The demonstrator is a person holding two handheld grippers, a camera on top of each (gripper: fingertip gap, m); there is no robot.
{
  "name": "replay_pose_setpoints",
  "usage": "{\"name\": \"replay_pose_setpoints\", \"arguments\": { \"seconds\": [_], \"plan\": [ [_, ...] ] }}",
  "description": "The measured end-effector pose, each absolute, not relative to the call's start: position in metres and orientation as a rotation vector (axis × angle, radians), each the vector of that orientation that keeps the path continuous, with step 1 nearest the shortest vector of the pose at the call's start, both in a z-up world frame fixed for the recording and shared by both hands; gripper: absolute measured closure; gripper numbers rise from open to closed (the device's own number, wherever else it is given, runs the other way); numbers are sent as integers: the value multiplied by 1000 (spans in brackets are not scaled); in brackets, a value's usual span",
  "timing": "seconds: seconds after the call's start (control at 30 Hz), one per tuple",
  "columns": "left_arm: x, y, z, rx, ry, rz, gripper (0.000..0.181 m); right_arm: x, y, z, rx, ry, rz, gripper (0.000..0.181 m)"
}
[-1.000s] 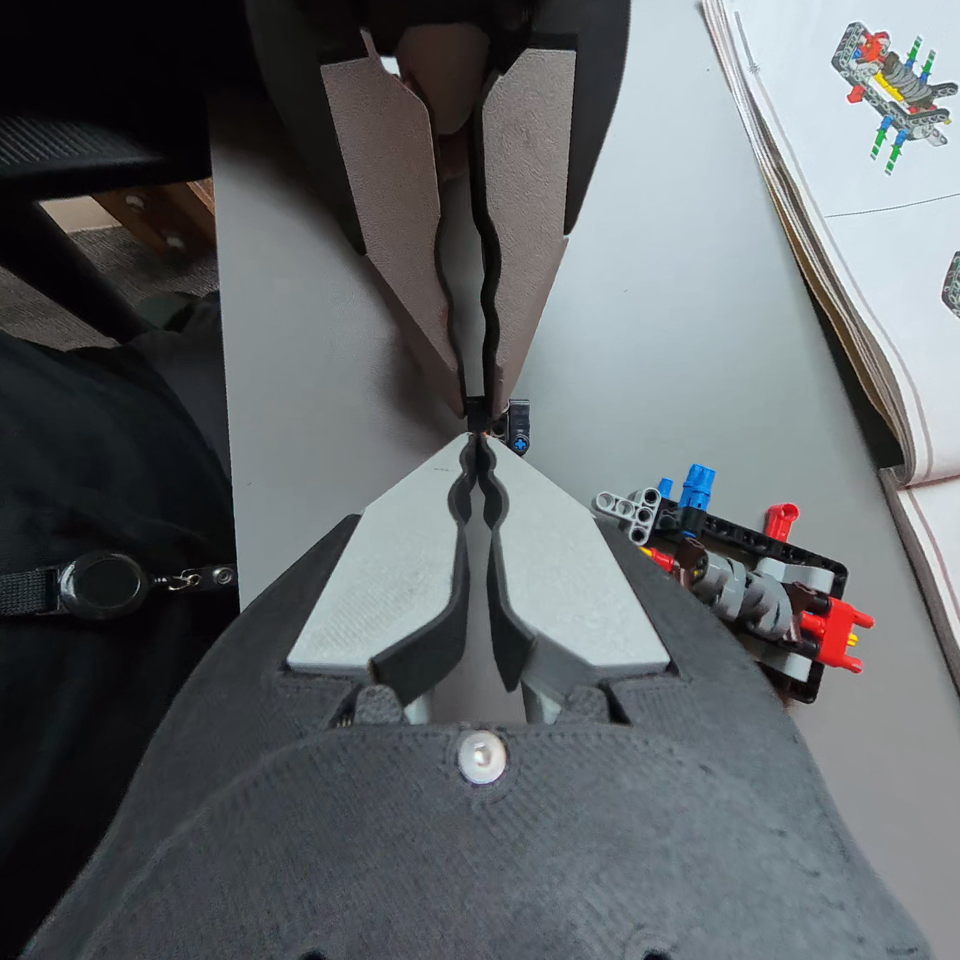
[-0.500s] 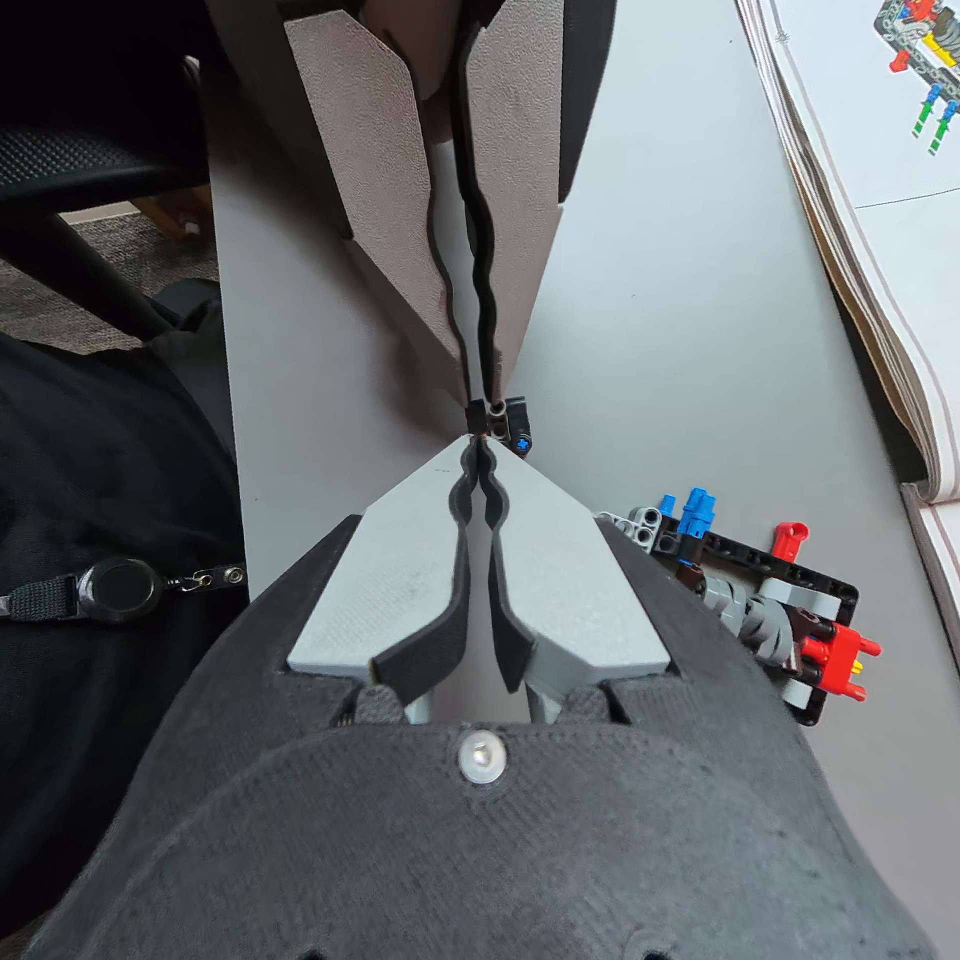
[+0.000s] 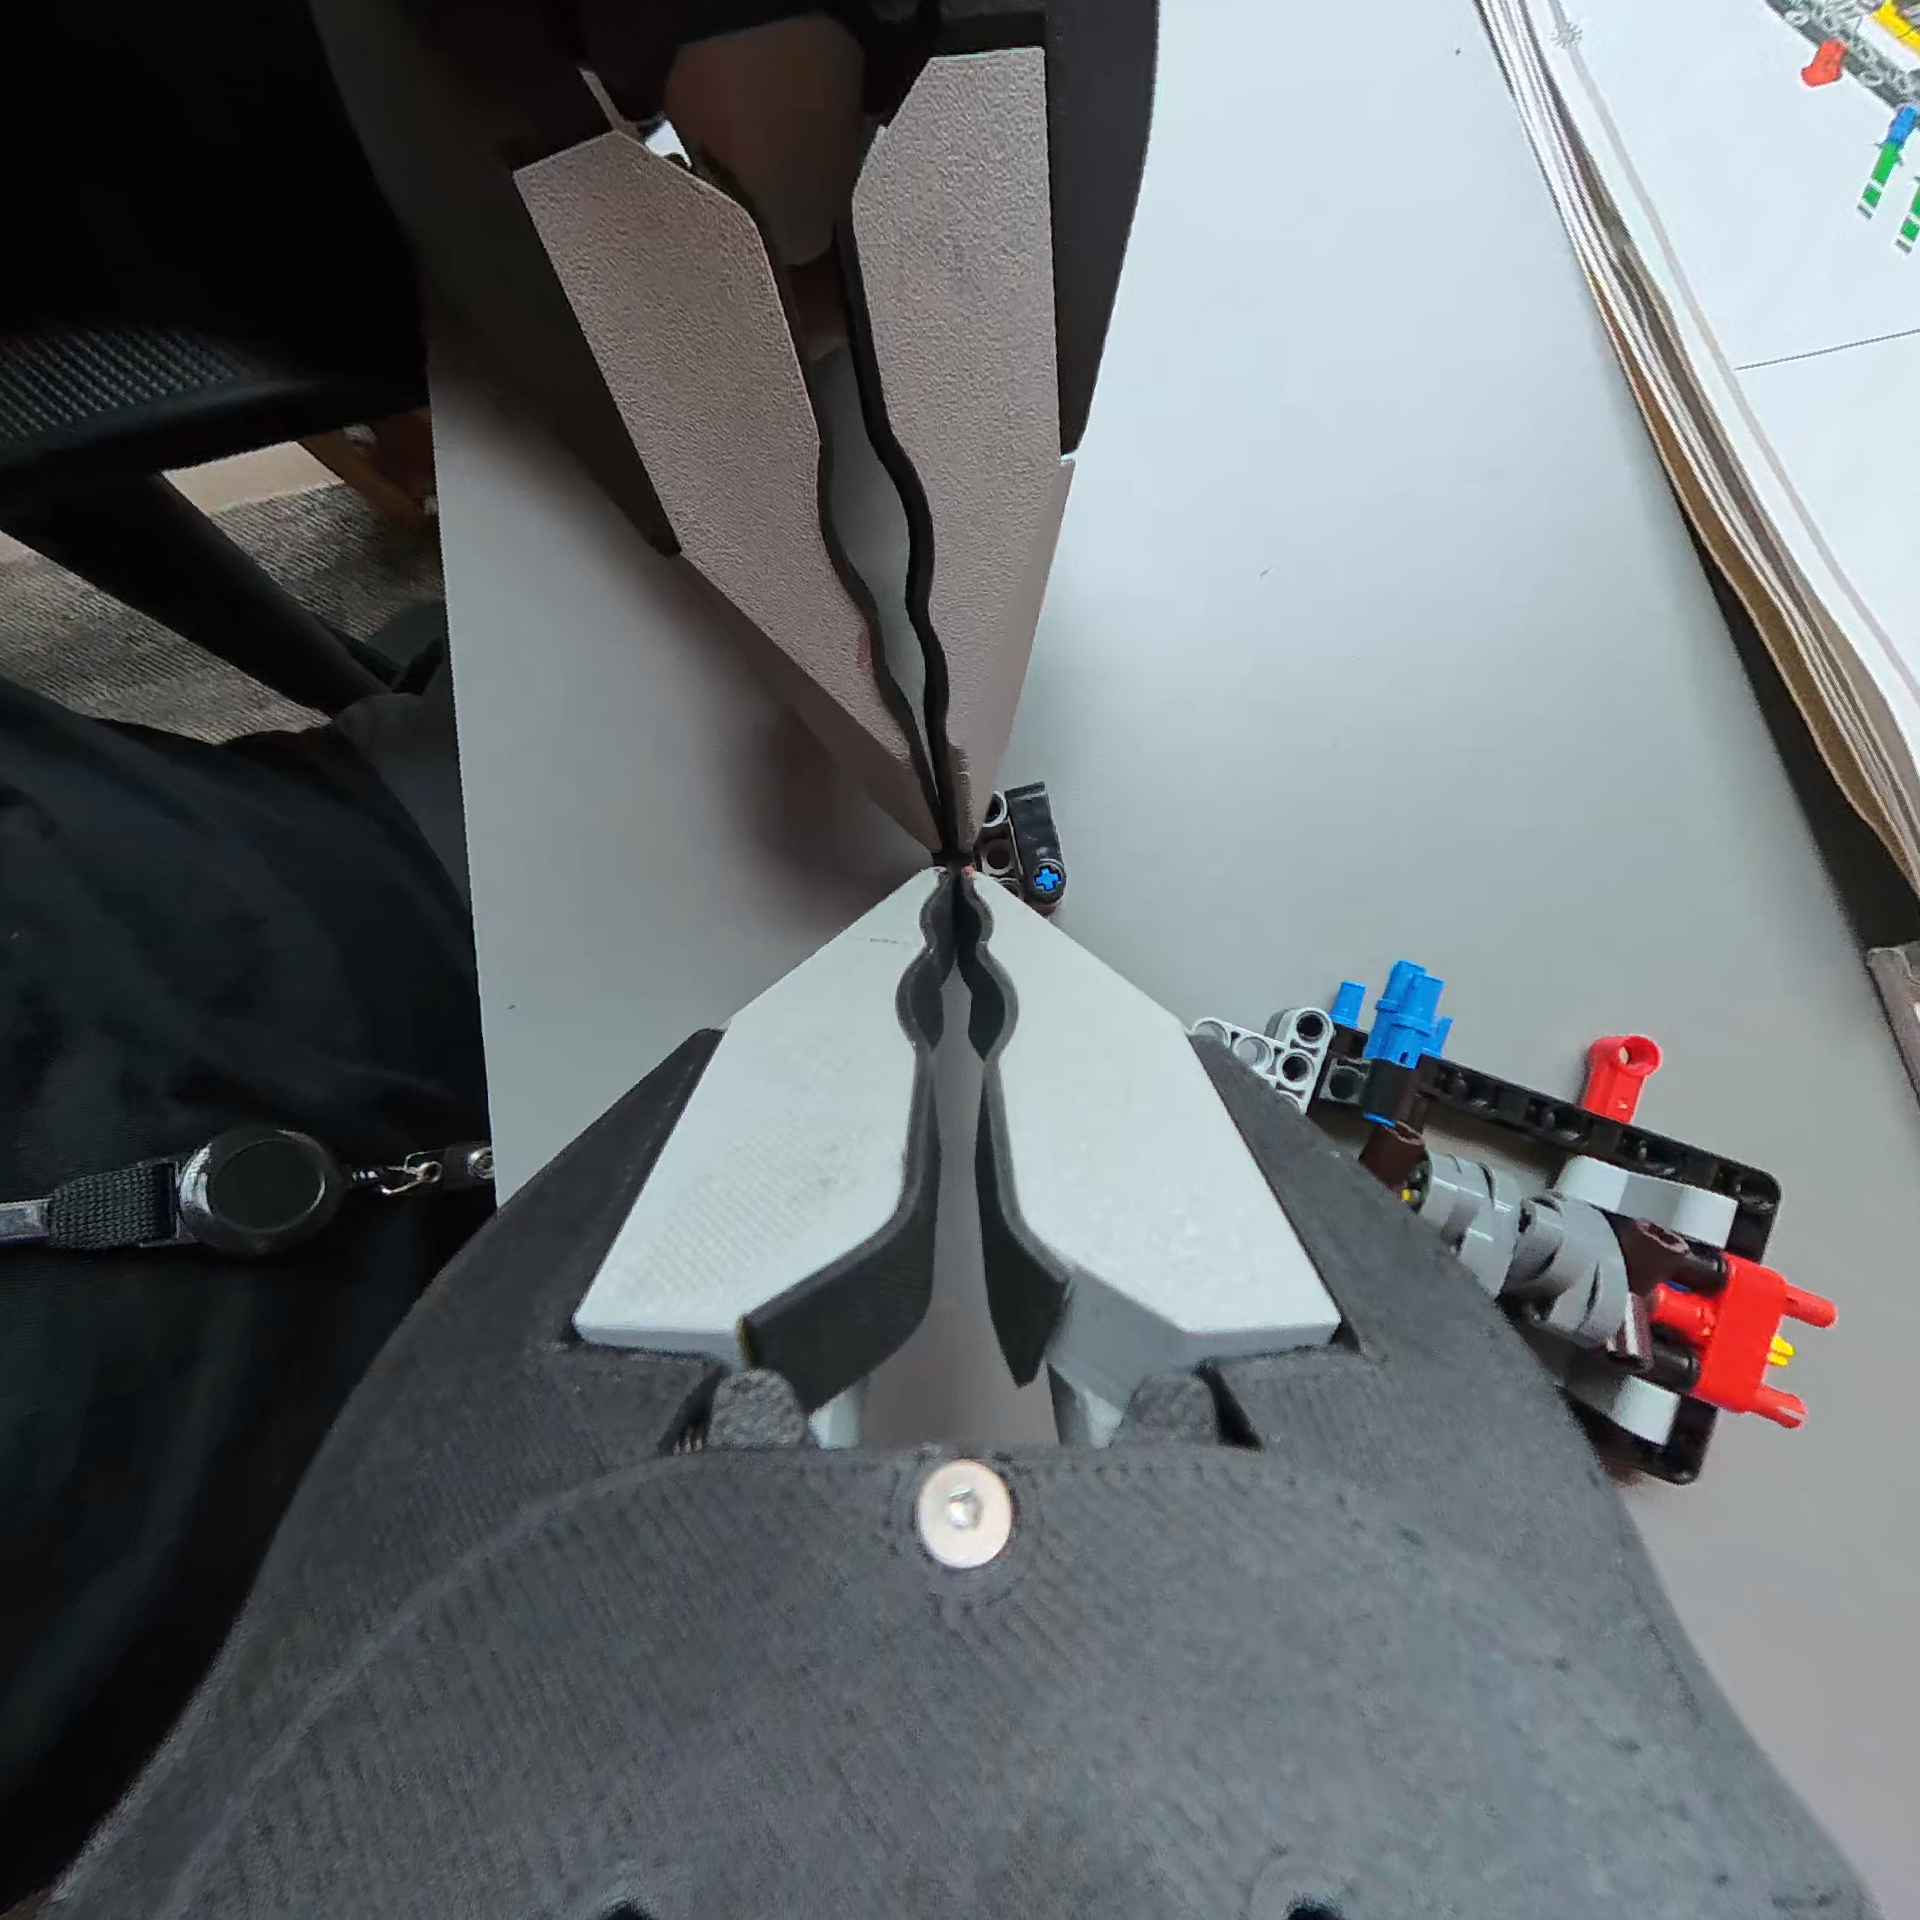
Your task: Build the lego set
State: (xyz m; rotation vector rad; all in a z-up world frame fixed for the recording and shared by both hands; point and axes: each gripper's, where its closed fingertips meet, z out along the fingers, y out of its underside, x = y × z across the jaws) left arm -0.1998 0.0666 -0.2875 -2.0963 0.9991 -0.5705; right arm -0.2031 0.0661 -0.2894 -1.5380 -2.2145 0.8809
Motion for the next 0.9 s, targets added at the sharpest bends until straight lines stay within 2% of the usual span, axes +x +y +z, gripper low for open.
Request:
{"name": "replay_pose_setpoints", "arguments": {
  "seconds": [0.23, 0.4, 0.6, 0.7, 0.77, 0.83, 0.87, 0.9],
  "plan": [
    [-205, 69, -277, -2058, 982, -537, 181, -204, 58, -284, -1550, -2134, 1076, 181],
    [-215, 66, -270, -2106, 920, -581, 145, -201, 72, -246, -1500, -1880, 1332, 181],
    [-207, 66, -295, -2147, 1053, -543, 133, -174, 84, -252, -1504, -1829, 1276, 181],
    [-199, 67, -302, -2145, 1094, -562, 137, -157, 94, -264, -1503, -1820, 1190, 181],
    [-199, 71, -302, -2140, 1080, -543, 155, -145, 107, -270, -1507, -1803, 1116, 181],
    [-198, 73, -302, -2138, 1086, -517, 155, -134, 126, -272, -1497, -1749, 1039, 181],
    [-199, 74, -303, -2132, 1099, -499, 155, -129, 136, -270, -1492, -1709, 1014, 167],
    [-199, 74, -303, -2125, 1116, -487, 156, -124, 146, -267, -1486, -1674, 993, 161]
  ]
}}
